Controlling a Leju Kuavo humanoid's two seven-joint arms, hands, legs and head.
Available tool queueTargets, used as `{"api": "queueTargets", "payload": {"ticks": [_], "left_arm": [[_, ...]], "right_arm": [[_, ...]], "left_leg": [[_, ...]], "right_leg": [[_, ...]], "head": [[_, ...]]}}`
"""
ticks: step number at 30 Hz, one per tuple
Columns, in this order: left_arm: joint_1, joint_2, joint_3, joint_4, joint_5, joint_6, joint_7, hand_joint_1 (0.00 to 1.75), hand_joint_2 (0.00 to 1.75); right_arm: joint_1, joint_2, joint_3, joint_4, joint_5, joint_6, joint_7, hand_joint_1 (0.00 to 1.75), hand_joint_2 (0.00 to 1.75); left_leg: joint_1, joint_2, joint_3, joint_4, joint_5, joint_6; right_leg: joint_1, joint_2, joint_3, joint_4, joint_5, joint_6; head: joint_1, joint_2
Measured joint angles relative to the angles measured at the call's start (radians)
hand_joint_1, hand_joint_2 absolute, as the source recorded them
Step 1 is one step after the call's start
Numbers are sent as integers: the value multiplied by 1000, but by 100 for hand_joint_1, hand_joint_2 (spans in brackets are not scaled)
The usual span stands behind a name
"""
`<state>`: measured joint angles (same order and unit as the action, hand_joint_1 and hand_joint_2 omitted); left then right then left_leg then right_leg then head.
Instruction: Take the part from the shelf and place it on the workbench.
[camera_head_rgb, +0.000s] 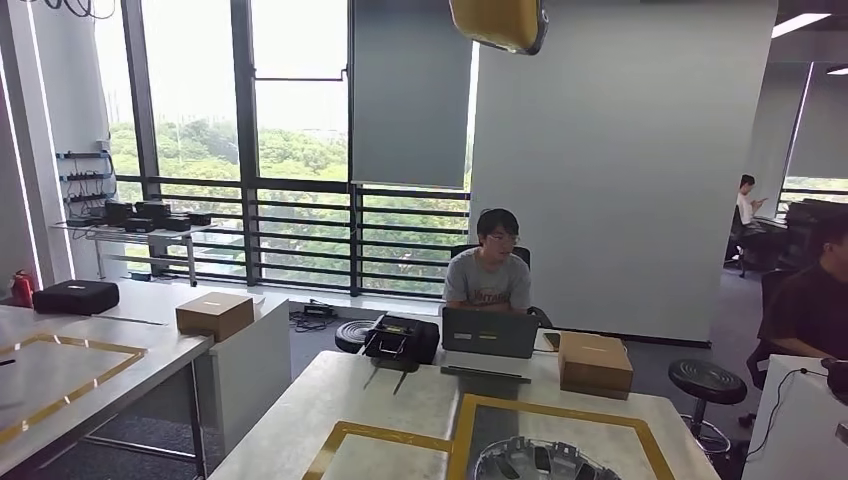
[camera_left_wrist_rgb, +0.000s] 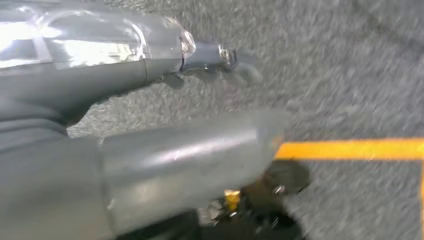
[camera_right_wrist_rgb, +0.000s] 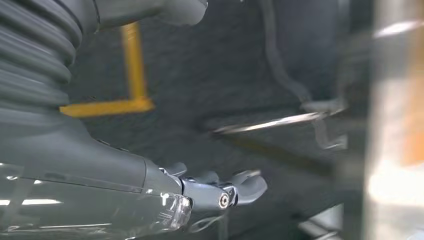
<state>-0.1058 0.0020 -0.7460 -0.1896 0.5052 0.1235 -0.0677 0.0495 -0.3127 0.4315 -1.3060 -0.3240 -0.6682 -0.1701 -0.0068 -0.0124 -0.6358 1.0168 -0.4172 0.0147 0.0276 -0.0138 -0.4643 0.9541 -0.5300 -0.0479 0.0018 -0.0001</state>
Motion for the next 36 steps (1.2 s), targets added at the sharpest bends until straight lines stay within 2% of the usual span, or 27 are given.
{"api": "queueTargets", "payload": {"ticks": [1,2,5,6,7,8,9,11,13,15,16,17,19,20,21,22,23,24,25,27,28,29,31,32,33,35,36], "left_arm": [[0,-1,-10,0,-8,-4,6,0,0],[0,-2,-20,0,-15,-6,11,0,0],[0,-3,-46,0,-28,-8,23,0,0],[0,-3,-56,0,-29,-8,26,0,0],[0,-3,-64,0,-30,-8,29,0,0],[0,-3,-73,0,-30,-8,32,0,0],[-1,-3,-81,0,-30,-8,35,0,0],[-4,-3,-93,-2,-29,-8,42,0,0],[-5,-3,-103,-5,-25,-8,49,0,0],[-5,-4,-111,-5,-20,-8,57,0,0],[-6,-5,-115,-5,-17,-8,61,0,0],[-6,-6,-117,-5,-16,-8,64,0,0],[-7,-8,-119,-5,-14,-8,66,0,0],[-7,-8,-122,-5,-14,-8,65,0,0],[-7,-9,-125,-5,-13,-8,65,0,0],[-7,-9,-128,-5,-13,-8,64,0,0],[-7,-9,-131,-5,-13,-8,63,0,0],[-7,-10,-134,-5,-12,-8,62,0,0],[-7,-10,-136,-5,-11,-8,61,0,0],[-7,-12,-140,-6,-8,-8,58,0,0],[-8,-12,-141,-7,-6,-8,57,0,0],[-8,-12,-142,-8,-4,-8,57,0,0],[-7,-13,-143,-8,-3,-8,56,0,0],[-7,-12,-143,-8,-3,-8,56,0,0],[-6,-12,-143,-8,-3,-8,56,0,0],[-6,-11,-143,-8,-3,-8,57,0,0],[-6,-11,-143,-8,-3,-8,57,0,0]], "right_arm": [[-14,5,-2,72,23,-1,32,0,175],[-28,13,-4,154,52,-1,68,0,175],[-51,40,-7,391,124,-1,152,0,175],[-57,49,-7,457,140,-1,174,0,175],[-64,60,-7,518,156,0,204,0,175],[-74,71,-6,576,172,5,252,0,175],[-83,82,-5,633,189,16,318,0,175],[-93,99,-3,723,213,53,465,0,175],[-98,113,0,783,224,88,560,0,175],[-102,128,3,830,235,105,585,0,175],[-103,135,6,852,242,110,584,0,175],[-103,141,8,870,247,111,579,0,175],[-105,151,13,899,252,111,559,0,175],[-107,156,15,912,252,110,544,0,175],[-110,161,17,924,252,110,528,0,175],[-112,167,20,935,252,109,513,0,175],[-113,172,22,944,251,109,500,0,175],[-115,176,24,952,251,110,491,0,175],[-117,179,25,958,250,110,485,0,175],[-124,184,27,971,248,111,478,0,175],[-127,186,28,978,246,112,477,0,175],[-129,187,28,985,244,114,476,0,175],[-132,192,29,997,241,118,476,0,175],[-133,195,29,1003,240,120,476,0,175],[-134,198,29,1007,239,123,476,0,175],[-135,203,29,1015,239,128,476,0,175],[-135,206,30,1018,239,130,475,0,175]], "left_leg": [[1,3,-4,5,-12,-5],[1,5,-11,24,-41,-9],[9,10,-49,176,-178,-23],[13,11,-52,223,-194,-29],[16,12,-44,246,-187,-36],[20,13,-20,237,-162,-42],[24,14,20,197,-134,-47],[28,12,108,78,-126,-52],[25,10,146,10,-150,-42],[22,11,139,4,-146,-22],[23,11,133,3,-137,-12],[24,12,124,2,-127,-2],[25,11,101,1,-105,10],[24,10,87,2,-95,12],[24,10,73,3,-85,13],[23,10,61,3,-76,12],[22,10,51,4,-67,11],[22,11,42,4,-60,9],[22,11,35,4,-53,7],[20,12,26,4,-40,-2],[21,14,24,2,-33,-8],[22,15,23,-1,-25,-15],[24,17,22,-7,-17,-29],[23,16,16,5,-34,-33],[23,15,4,35,-67,-36],[23,12,-32,151,-163,-38],[23,12,-47,213,-196,-40]], "right_leg": [[-2,0,-2,-14,15,1],[-6,-1,-6,-27,32,3],[-13,-7,-40,-33,66,12],[-15,-9,-56,-28,75,17],[-18,-9,-73,-22,83,21],[-22,-9,-91,-12,90,26],[-26,-8,-109,0,95,32],[-30,-8,-140,29,99,43],[-30,-6,-157,49,106,55],[-32,-3,-161,51,120,65],[-33,-1,-166,55,116,69],[-35,1,-175,73,93,74],[-38,4,-205,169,-1,86],[-38,5,-221,238,-51,89],[-38,5,-229,297,-83,91],[-38,5,-225,331,-94,91],[-38,6,-203,328,-84,88],[-37,6,-162,283,-60,84],[-36,7,-108,209,-35,78],[-31,9,-11,58,-14,65],[-28,11,13,15,-13,61],[-25,12,20,-2,-14,58],[-24,11,16,-14,5,50],[-25,9,13,-20,15,45],[-27,7,6,-26,27,39],[-26,5,-16,-23,43,31],[-24,4,-30,-17,50,29]], "head": [[0,0],[0,0],[-1,0],[-2,0],[-2,0],[-2,0],[-2,0],[-2,0],[-2,0],[-2,0],[-2,0],[-1,0],[0,0],[0,0],[0,0],[0,0],[0,0],[0,0],[0,0],[0,0],[0,0],[0,0],[0,0],[-1,0],[-1,0],[-2,0],[-2,0]]}}
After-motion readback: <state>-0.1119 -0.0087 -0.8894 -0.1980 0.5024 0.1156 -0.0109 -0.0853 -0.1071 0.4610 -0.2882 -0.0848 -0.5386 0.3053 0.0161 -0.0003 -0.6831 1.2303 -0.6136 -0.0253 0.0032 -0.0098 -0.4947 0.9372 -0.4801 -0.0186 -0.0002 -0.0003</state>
